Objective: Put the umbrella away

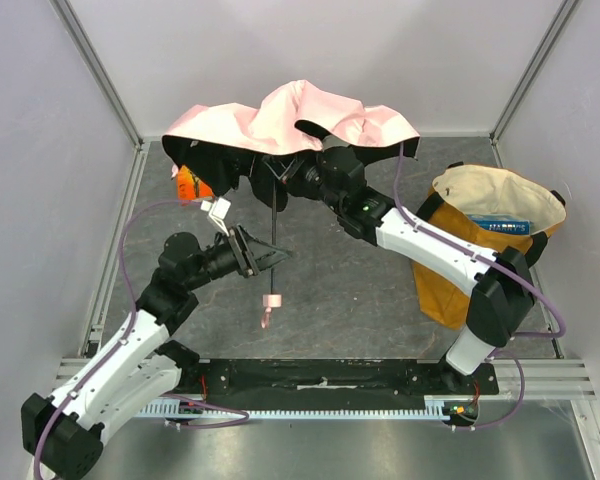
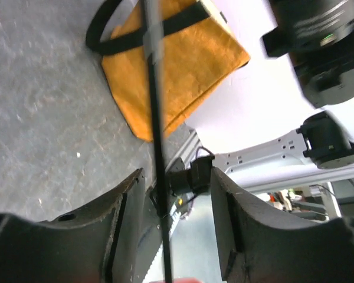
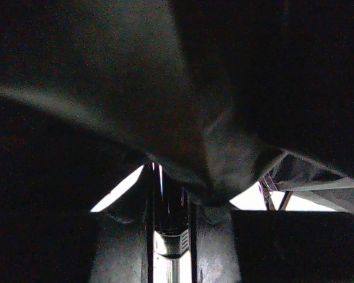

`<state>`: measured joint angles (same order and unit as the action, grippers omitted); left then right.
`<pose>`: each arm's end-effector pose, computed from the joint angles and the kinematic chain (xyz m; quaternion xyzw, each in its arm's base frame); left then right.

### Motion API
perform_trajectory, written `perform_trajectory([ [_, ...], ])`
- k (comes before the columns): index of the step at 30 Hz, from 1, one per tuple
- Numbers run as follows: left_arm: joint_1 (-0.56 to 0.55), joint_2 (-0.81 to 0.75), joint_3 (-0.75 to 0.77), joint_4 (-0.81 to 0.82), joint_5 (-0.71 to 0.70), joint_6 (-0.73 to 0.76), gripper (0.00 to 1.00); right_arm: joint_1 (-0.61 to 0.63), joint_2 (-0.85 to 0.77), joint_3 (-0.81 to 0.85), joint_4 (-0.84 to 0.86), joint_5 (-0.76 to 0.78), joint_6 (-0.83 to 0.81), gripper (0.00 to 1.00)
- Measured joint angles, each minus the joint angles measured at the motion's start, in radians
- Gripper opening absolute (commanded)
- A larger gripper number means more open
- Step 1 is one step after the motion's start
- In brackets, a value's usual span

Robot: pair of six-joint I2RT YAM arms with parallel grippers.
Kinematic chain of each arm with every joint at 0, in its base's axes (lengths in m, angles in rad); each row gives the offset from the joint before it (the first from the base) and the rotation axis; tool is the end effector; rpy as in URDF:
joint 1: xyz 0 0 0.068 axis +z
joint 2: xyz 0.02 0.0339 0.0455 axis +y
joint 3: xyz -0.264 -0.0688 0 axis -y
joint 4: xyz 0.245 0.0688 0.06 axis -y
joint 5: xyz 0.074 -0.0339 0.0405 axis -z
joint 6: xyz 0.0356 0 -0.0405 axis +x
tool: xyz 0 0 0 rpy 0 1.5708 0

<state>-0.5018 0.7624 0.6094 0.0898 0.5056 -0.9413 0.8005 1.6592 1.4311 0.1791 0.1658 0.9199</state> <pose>0.1542 -0.1042 0.3112 0.0132 0.7263 -0.5746 0.3771 0.2859 0.2862 0.3742 0.1001 0.7170 0.4818 0.4937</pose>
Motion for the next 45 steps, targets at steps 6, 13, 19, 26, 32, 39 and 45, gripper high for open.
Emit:
perform_trajectory([
  [6, -0.043, -0.001, -0.129, 0.043, 0.040, -0.090, 0.07, -0.013, 0.004, 0.000, 0.038, -0.002, -0.013, 0.00],
  [13, -0.069, 0.048, -0.079, 0.057, 0.040, -0.072, 0.02, -0.017, 0.006, -0.005, 0.038, -0.002, -0.038, 0.00],
  [19, -0.106, 0.009, -0.063, -0.093, 0.069, -0.036, 0.02, 0.026, -0.099, -0.214, 0.146, 0.098, 0.009, 0.00],
  [26, -0.106, -0.011, -0.080, -0.103, 0.066, -0.037, 0.02, 0.029, -0.089, -0.219, 0.146, 0.090, 0.025, 0.00],
  [32, -0.107, -0.029, -0.050, -0.195, 0.053, 0.006, 0.02, 0.037, -0.100, -0.296, 0.270, 0.083, 0.056, 0.00],
  [39, -0.082, -0.004, -0.021, -0.145, -0.040, 0.124, 0.02, 0.086, -0.200, -0.482, 0.411, -0.045, 0.069, 0.06],
  [45, -0.072, -0.020, -0.009, -0.118, -0.120, 0.191, 0.02, 0.090, -0.220, -0.449, 0.322, -0.137, 0.029, 0.04],
])
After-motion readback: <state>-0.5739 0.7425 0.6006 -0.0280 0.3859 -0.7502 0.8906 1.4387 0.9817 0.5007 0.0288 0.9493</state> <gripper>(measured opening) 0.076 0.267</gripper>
